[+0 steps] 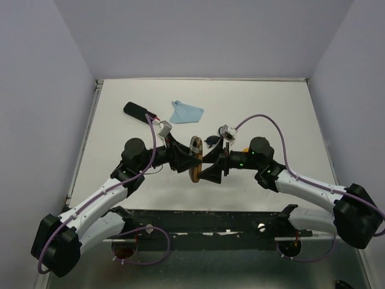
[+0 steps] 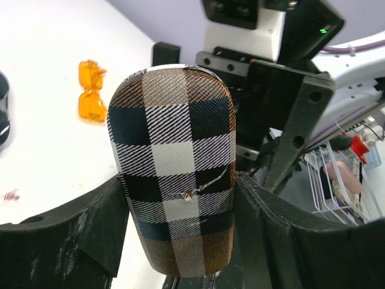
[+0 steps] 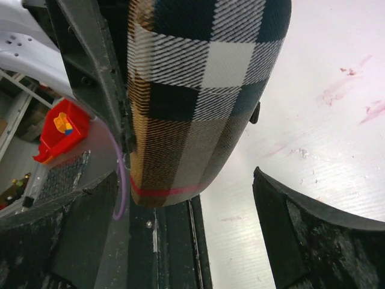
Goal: Organize the sunglasses
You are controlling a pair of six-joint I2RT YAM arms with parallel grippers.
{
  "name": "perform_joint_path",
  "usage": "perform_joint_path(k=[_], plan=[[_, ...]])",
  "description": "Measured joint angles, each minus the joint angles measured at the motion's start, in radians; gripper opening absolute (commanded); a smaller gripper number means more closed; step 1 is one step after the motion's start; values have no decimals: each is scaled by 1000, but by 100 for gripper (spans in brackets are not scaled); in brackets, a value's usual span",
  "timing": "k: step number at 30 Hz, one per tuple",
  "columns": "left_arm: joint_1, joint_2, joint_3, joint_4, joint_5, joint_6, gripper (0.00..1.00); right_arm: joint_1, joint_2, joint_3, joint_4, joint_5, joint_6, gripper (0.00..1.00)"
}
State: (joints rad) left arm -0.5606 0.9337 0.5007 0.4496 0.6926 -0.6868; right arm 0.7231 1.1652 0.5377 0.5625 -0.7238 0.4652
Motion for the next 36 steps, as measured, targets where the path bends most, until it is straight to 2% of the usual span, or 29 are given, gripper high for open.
perform_joint_path(k=[8, 13, 18, 21, 26, 27, 31, 32, 33, 36], plan=[[0, -10, -33, 158, 92, -29, 0, 35, 32, 34, 32, 0, -9, 100], [-2, -10, -52, 208, 124, -32, 0, 38, 39, 34, 65, -16, 10, 92], [-5, -6, -61, 230, 154, -31, 0, 38, 38, 34, 95, -41, 34, 89], [-5, 3, -61, 250, 166, -33, 0, 38, 38, 34, 103, -55, 51, 80], [-3, 21, -60, 272, 180, -42, 0, 40, 38, 34, 101, -67, 77, 47], [-3, 21, -60, 272, 180, -43, 7, 40, 38, 34, 98, -64, 84, 44], [-2, 15, -54, 239, 180, -34, 70, 41, 29, 34, 78, -50, 84, 31], [-2, 11, -51, 227, 180, -29, 80, 42, 25, 34, 72, -45, 84, 29], [-3, 7, -48, 212, 180, -24, 88, 43, 21, 34, 65, -39, 84, 27], [-2, -18, -40, 164, 167, -4, 90, 48, 11, 35, 44, -10, 83, 24]])
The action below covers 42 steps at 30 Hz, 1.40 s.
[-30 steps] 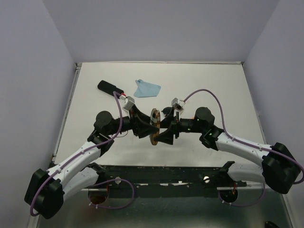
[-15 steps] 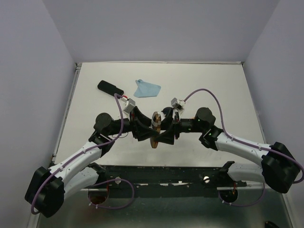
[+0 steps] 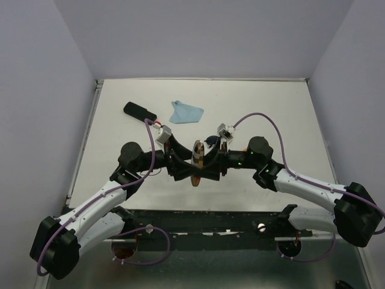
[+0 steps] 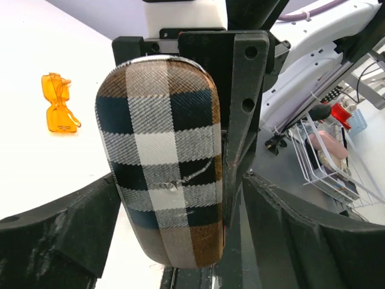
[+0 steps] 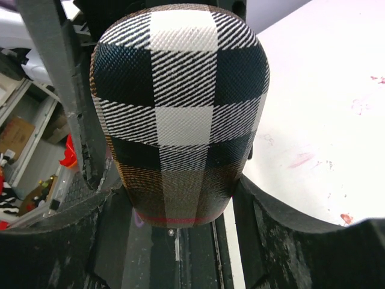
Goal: Organize the sunglasses
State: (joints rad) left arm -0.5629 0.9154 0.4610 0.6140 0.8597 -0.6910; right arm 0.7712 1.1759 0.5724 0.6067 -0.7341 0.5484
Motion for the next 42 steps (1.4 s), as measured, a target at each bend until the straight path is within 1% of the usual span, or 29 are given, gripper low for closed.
perform_joint_path(k=[2, 3, 5, 6, 8, 10, 12, 15, 16, 18, 22, 25, 28, 33, 38, 41, 42], plan=[[-1, -16, 1, -32, -16, 16, 90, -1, 0, 1, -8, 18, 1, 19], [-2, -23, 2, -48, -21, 23, 90, -1, 0, 2, -11, 21, 1, 19], [-1, -29, 2, -72, -27, 32, 86, -1, 0, 4, -14, 26, 1, 18], [-2, -30, 2, -81, -30, 34, 82, -1, 0, 4, -16, 27, 1, 18], [-2, -30, 2, -94, -35, 40, 80, -1, 0, 5, -16, 25, 1, 18], [-2, -27, 3, -101, -37, 41, 71, -1, 0, 5, -14, 13, 1, 17], [-2, -21, 8, -102, -36, 39, 59, -6, 0, 5, -13, -6, -1, 13], [-1, -8, 20, -105, -24, 27, 42, -20, 0, 3, -1, -45, -10, 11], [0, -6, 23, -106, -26, 29, 39, -20, -2, 2, -1, -53, -12, 11], [3, -4, 25, -109, -26, 29, 35, -21, -5, 2, -1, -57, -11, 1], [13, -6, 26, -123, -25, 31, 34, -20, -15, -4, -4, -49, -8, 1], [36, -14, 24, -124, -20, 27, 34, -18, -32, -6, -14, -10, -7, 1], [91, -43, 1, -123, -18, 22, 34, -23, -69, -19, -42, 49, -9, 1], [158, -75, -45, -117, -23, 22, 34, -25, -99, -25, -83, 87, -9, 1], [181, -60, -46, -222, -110, 52, 36, -17, -116, -26, -55, 78, 0, 1], [172, -58, -34, -296, -140, 60, 40, -18, -113, -26, -57, 86, 0, 1], [172, -59, -27, -310, -145, 60, 43, -18, -111, -26, -56, 89, 0, 1]])
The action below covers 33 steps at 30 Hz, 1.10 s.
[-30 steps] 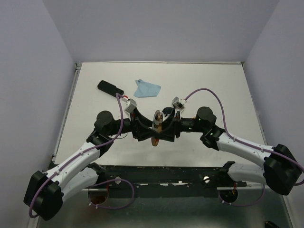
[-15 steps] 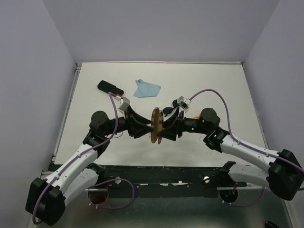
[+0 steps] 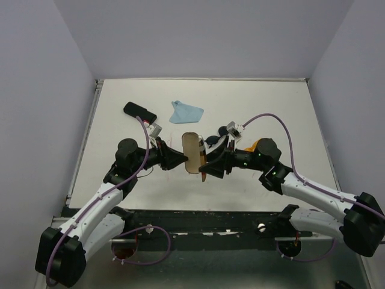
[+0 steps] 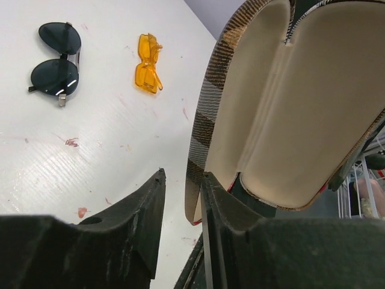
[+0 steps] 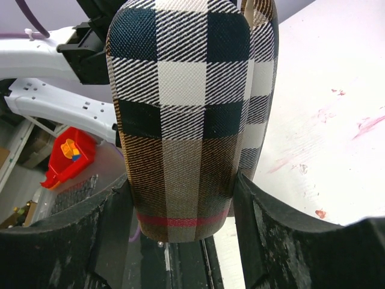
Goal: Organize the sunglasses
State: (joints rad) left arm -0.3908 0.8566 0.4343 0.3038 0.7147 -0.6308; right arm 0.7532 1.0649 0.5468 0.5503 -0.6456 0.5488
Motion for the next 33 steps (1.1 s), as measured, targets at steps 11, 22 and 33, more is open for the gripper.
perform_joint_path(k=[11, 22, 33], plan=[[12, -39, 8, -62, -37, 9, 87, 5, 83, 58, -10, -5, 5, 1], [12, -93, 37, -236, -260, -30, 99, 4, 231, 207, -201, -3, -21, 1], [17, -98, 118, -645, -766, -194, 99, -53, 569, 434, -423, -46, -82, 1]])
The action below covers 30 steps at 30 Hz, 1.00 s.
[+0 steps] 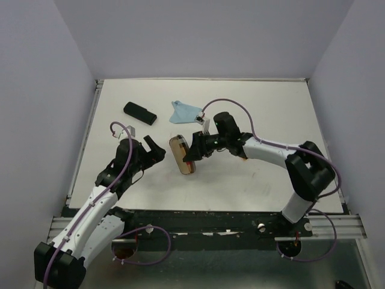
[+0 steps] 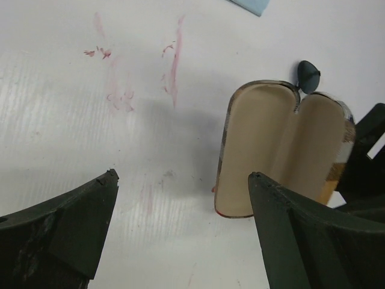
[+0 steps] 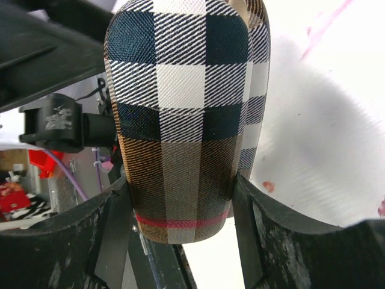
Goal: Organize the sunglasses
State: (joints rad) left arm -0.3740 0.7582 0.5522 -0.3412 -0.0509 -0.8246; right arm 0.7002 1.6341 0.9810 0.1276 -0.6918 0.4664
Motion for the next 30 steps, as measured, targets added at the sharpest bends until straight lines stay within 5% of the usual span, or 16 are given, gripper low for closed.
perform_joint_path(k=[10, 14, 18, 30], plan=[[0, 17, 0, -59, -50, -14, 99, -26, 350, 259, -186, -143, -53, 19], [0, 20, -2, -56, -49, -12, 99, -26, 393, 328, -243, -164, -72, 60], [0, 26, -5, -53, -47, -10, 99, -32, 414, 359, -279, -167, -84, 83], [0, 59, -5, -50, -46, -7, 99, -58, 459, 410, -348, -79, -126, 84]])
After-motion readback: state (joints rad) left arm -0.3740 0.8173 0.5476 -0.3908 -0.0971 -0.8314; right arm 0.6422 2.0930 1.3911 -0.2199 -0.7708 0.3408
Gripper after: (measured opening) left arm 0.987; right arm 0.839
